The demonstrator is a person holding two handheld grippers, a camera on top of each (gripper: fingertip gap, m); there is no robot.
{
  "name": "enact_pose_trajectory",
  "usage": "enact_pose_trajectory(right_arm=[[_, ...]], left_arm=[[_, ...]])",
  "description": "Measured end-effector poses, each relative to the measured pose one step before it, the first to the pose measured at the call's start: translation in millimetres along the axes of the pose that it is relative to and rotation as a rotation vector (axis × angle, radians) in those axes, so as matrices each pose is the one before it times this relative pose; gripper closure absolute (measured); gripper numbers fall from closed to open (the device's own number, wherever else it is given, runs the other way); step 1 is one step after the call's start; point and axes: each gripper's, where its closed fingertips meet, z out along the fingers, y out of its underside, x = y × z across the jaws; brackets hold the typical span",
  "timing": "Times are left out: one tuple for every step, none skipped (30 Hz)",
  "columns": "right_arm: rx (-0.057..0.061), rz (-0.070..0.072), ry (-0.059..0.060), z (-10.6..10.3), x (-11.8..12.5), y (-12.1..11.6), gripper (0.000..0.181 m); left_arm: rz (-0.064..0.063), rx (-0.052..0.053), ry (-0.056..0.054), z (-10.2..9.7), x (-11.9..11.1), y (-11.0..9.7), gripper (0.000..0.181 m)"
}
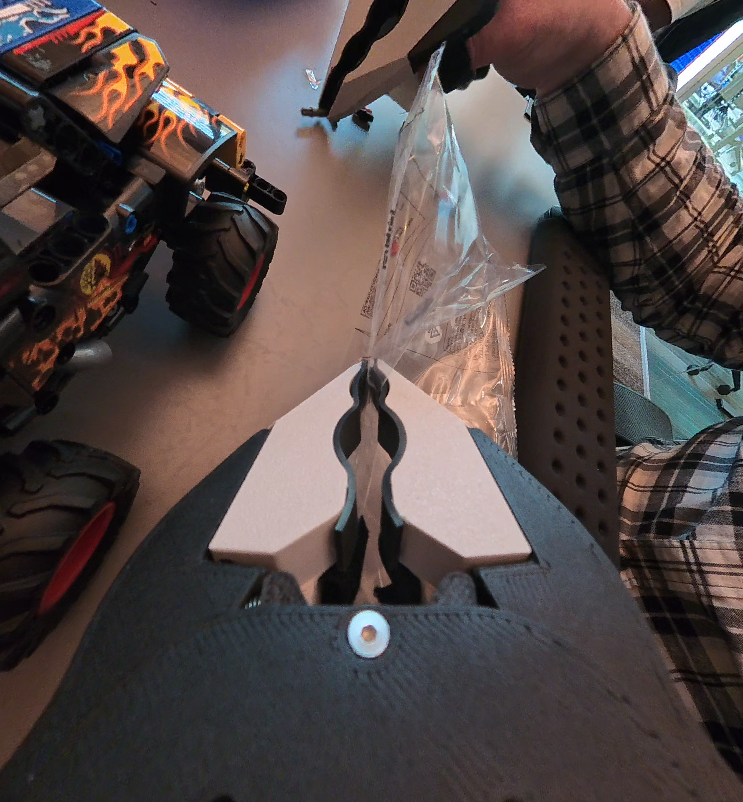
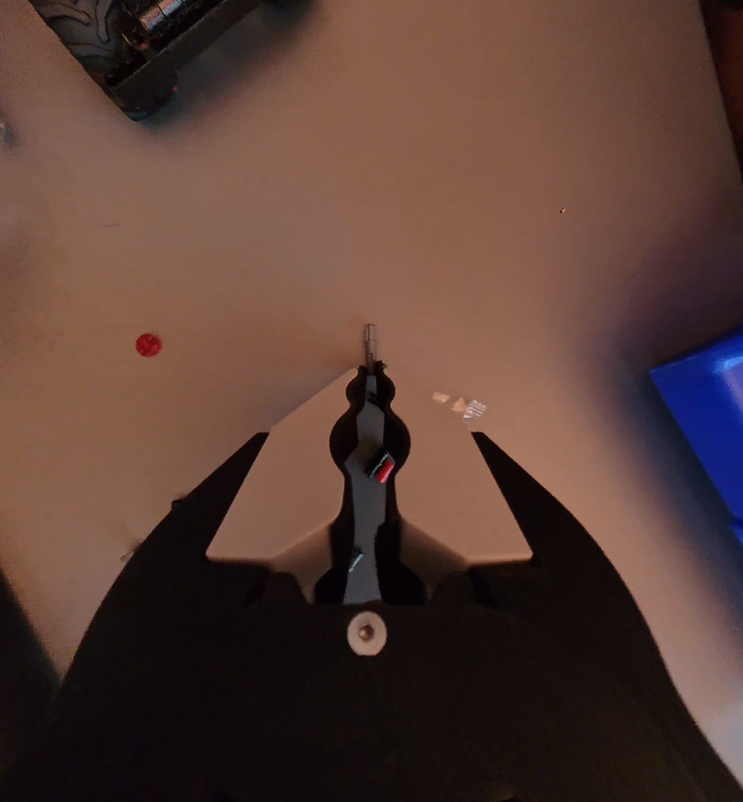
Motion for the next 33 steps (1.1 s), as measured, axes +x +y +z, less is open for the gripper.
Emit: enact_pose_trajectory(right_arm=[[0.0129, -0.0011, -0.0041, -3.0, -3.09, -2.25, 0.179], [0.0142, -0.0065, -0.0026, -4.73, -4.75, -3.25, 0.179], [0.0227, -0.0114, -0.0105, -6.49, -8.39, -5.58, 0.179], [0.0357, -0.0141, -0.0253, -7.91, -13.03, -8.87, 0.179], [0.0441, -0.0175, -0.0419, -7.78, -18.3, -11.74, 0.18], [0.0419, -0.0245, -0.0503, -6.17, -21.95, -13.13, 0.18], [0.0286, -0.0325, -0.0514, -3.03, -23.82, -12.39, 0.179], [0.0085, -0.0394, -0.0474, 0.99, -23.2, -10.08, 0.179], [-0.0112, -0.0408, -0.0361, 4.44, -20.07, -7.42, 0.179], [-0.0346, -0.037, -0.0068, 6.73, -12.8, -3.69, 0.179], [-0.0585, -0.0272, 0.0245, 7.15, -4.35, 0.91, 0.179], [-0.0616, -0.0174, 0.0339, 6.77, 0.13, 2.6, 0.179], [-0.0447, -0.0096, 0.0192, 6.57, -0.21, 1.06, 0.179], [-0.0329, -0.0042, 0.0013, 6.39, -1.33, 0.31, 0.179], [-0.0263, -0.0032, 0.0013, 6.06, -0.33, 0.35, 0.179], [-0.0175, -0.0004, 0.0034, 5.03, 0.79, -0.19, 0.179], [-0.0048, 0.0014, -0.009, 3.88, -1.11, -1.91, 0.179], [0.0054, 0.0027, -0.011, 2.69, -1.77, -3.22, 0.179], [0.0028, -0.0005, -0.0048, 1.41, -1.26, -2.4, 0.174], [-0.0039, -0.0014, 0.0066, -0.09, 0.64, -0.44, 0.17], [0.0012, 0.0018, 0.0086, -1.6, 1.42, -0.17, 0.168], [0.0129, 0.0035, 0.0002, -3.01, 0.5, -1.18, 0.168], [0.0207, 0.0059, -0.0004, -4.3, 0.43, -1.63, 0.168], [0.0198, 0.0065, 0.0014, -5.46, 0.9, -1.16, 0.168], [0.0174, 0.0043, 0.0091, -6.7, 2.23, -0.05, 0.166], [0.0182, 0.0077, 0.0198, -8.04, 4.68, 0.94, 0.165], [0.0149, 0.0153, 0.0226, -8.4, 6.52, 2.8, 0.166], [0.0063, 0.0193, 0.025, -7.68, 8.22, 5.87, 0.166], [-0.0093, 0.0253, 0.0351, -5.75, 11.2, 10.18, 0.166], [-0.0305, 0.0359, 0.0337, -2.7, 12.12, 14.82, 0.165], [-0.0462, 0.0381, 0.0118, 0.63, 8.39, 17.14, 0.161], [-0.0418, 0.0263, -0.0019, 3.09, 4.35, 15.43, 0.158], [-0.0316, 0.0161, 0.001, 4.42, 2.78, 12.98, 0.157]], left_arm=[[-0.0003, 0.0008, 0.0, -0.06, 0.01, -0.03, 0.181], [-0.0006, 0.002, 0.0001, -0.23, 0.01, -0.31, 0.181], [-0.0012, 0.0024, 0.0006, -0.25, -0.12, -0.34, 0.181], [-0.0022, 0.0025, 0.0003, -0.32, -0.16, -0.34, 0.181], [-0.0019, 0.0027, 0.0002, -0.31, -0.2, -0.37, 0.181], [-0.0015, 0.002, 0.0003, -0.17, -0.13, -0.36, 0.181], [-0.0011, 0.0009, -0.0001, -0.04, -0.14, -0.17, 0.181], [-0.0004, -0.0005, 0.0001, 0.12, -0.01, -0.08, 0.181], [-0.0004, -0.0005, 0.0006, 0.37, 0.09, -0.1, 0.181], [-0.0002, -0.0005, 0.0007, 0.28, 0.21, 0.04, 0.181], [0.0, -0.0004, 0.0002, 0.36, 0.2, 0.01, 0.181], [-0.0004, 0.0006, 0.0013, 0.07, 0.32, -0.17, 0.181], [-0.0015, 0.0016, 0.0014, -0.12, 0.29, -0.06, 0.181], [-0.0019, 0.0034, 0.0014, -0.55, 0.2, -0.26, 0.181], [-0.0019, 0.0038, -0.0006, -0.66, -0.11, -0.37, 0.181], [-0.0017, 0.0025, -0.0036, -0.67, -0.76, -0.11, 0.181], [-0.0018, 0.0018, -0.0027, -0.53, -0.56, -0.11, 0.181], [-0.0017, 0.0035, 0.002, -0.61, 0.29, -0.49, 0.181], [0.0003, 0.0023, 0.0003, -0.38, 0.29, -0.45, 0.181], [0.0016, 0.0008, -0.0002, -0.16, 0.23, -0.28, 0.181], [0.0006, 0.0007, -0.0001, -0.19, 0.2, -0.17, 0.181], [0.0, 0.0007, 0.0005, -0.17, 0.14, -0.17, 0.181], [-0.0013, 0.0017, 0.0015, -0.32, 0.18, -0.28, 0.181], [-0.0012, 0.0018, 0.001, -0.27, 0.05, -0.36, 0.181], [-0.0014, 0.0011, 0.0001, -0.33, -0.17, -0.04, 0.181], [-0.0016, 0.0011, 0.002, -0.15, 0.19, -0.12, 0.181], [-0.0008, 0.0018, 0.001, -0.34, 0.26, -0.3, 0.181], [0.0003, 0.0013, -0.0004, -0.3, 0.05, -0.25, 0.181], [0.0002, 0.0011, 0.0001, -0.27, 0.06, -0.28, 0.181], [0.0, 0.0013, 0.0001, -0.37, 0.08, -0.23, 0.181], [0.0001, 0.0012, -0.0001, -0.23, 0.17, -0.24, 0.181], [0.0007, 0.0002, -0.0001, -0.13, 0.09, -0.11, 0.181], [0.0004, -0.0007, -0.0002, 0.02, 0.01, 0.09, 0.181]])
